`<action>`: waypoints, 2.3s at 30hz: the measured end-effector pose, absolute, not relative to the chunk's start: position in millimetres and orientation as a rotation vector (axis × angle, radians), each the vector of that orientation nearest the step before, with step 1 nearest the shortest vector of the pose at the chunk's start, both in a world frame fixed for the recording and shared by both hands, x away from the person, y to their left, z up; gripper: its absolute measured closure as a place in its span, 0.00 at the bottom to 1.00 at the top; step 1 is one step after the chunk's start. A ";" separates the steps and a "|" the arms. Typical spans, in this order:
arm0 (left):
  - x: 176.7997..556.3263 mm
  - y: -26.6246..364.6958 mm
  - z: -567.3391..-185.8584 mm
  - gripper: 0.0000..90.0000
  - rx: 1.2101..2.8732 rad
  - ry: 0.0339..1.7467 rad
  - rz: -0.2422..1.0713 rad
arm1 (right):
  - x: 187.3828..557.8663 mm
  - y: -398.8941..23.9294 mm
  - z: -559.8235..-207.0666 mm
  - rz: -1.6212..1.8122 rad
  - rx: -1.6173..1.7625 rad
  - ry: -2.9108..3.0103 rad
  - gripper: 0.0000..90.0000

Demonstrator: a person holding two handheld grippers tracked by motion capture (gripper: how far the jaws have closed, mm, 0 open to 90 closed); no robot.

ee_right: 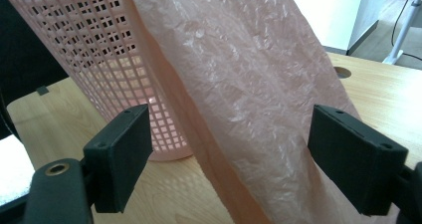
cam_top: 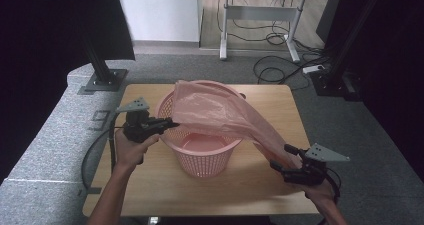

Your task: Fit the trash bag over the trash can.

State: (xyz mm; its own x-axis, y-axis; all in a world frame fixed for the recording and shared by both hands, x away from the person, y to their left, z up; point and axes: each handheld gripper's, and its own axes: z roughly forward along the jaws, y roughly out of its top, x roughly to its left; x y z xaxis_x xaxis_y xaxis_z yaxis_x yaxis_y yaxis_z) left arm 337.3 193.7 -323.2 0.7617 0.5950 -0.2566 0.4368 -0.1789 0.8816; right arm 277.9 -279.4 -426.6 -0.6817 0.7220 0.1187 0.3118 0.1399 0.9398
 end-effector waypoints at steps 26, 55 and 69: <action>341.0 188.9 -326.2 1.00 1.820 0.806 0.157 | 291.8 -277.4 -451.5 1.373 1.022 2.082 0.96; 333.8 219.9 -313.2 0.66 1.711 0.853 0.183 | 284.2 -320.9 -393.9 1.367 1.078 1.824 0.99; 345.1 197.6 -298.9 0.48 1.655 0.807 0.127 | 288.0 -313.9 -385.8 1.414 1.041 1.822 0.99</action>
